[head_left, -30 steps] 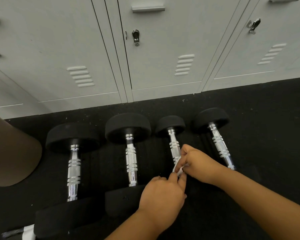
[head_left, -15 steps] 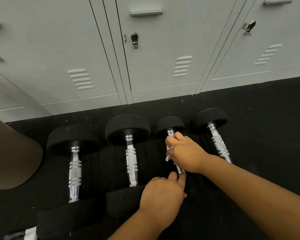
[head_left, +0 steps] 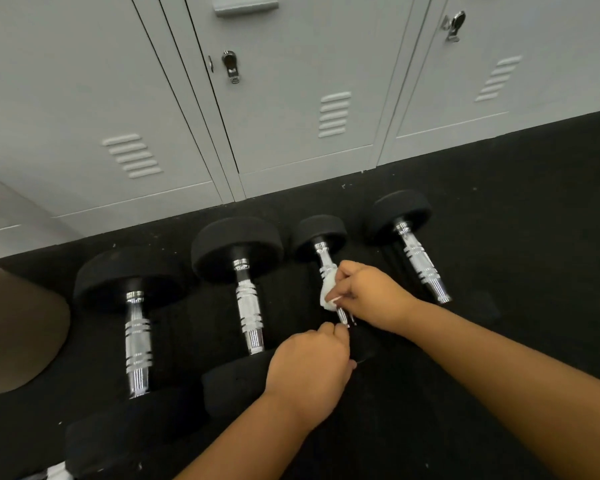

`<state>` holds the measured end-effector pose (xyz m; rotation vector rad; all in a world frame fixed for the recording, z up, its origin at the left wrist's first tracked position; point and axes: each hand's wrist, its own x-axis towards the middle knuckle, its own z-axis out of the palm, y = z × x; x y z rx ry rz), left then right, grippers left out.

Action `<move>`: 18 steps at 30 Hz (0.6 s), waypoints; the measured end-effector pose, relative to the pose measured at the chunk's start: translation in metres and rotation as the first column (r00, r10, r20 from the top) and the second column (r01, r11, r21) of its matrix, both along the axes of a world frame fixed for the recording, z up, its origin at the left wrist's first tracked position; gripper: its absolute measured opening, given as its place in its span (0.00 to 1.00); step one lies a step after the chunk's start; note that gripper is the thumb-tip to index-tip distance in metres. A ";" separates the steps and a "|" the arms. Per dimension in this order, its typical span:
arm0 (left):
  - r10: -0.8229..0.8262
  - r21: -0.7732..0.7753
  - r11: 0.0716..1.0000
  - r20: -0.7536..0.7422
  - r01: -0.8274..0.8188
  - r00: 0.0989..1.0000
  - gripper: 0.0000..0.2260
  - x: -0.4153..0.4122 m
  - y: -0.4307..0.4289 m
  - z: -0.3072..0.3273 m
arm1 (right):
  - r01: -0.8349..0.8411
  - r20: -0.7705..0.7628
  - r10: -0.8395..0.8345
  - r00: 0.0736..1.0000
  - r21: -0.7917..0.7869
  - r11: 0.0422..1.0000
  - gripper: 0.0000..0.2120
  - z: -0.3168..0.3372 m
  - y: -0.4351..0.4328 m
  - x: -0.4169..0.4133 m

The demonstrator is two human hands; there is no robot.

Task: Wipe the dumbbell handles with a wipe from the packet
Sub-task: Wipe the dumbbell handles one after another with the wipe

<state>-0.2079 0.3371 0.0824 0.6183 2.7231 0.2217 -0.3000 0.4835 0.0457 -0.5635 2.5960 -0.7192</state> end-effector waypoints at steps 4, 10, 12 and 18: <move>0.013 0.017 1.000 0.016 -0.013 1.000 0.19 -0.002 0.002 -0.002 | 0.141 -0.093 -0.144 0.985 -0.033 0.989 0.11 -0.012 -0.014 -0.019; 0.035 0.013 0.999 0.036 -0.035 0.999 0.20 -0.005 0.003 -0.002 | 0.460 0.150 -0.437 0.887 -0.215 0.861 0.08 -0.015 -0.016 -0.023; 0.038 0.015 0.999 0.045 -0.038 0.998 0.20 -0.005 0.003 -0.002 | 0.461 0.241 -0.420 0.875 -0.150 0.874 0.06 -0.012 -0.004 -0.008; 0.058 0.031 0.998 0.055 -0.060 0.997 0.23 -0.006 0.005 0.000 | 0.500 0.633 -0.276 0.723 -0.203 0.842 0.04 0.002 0.027 0.014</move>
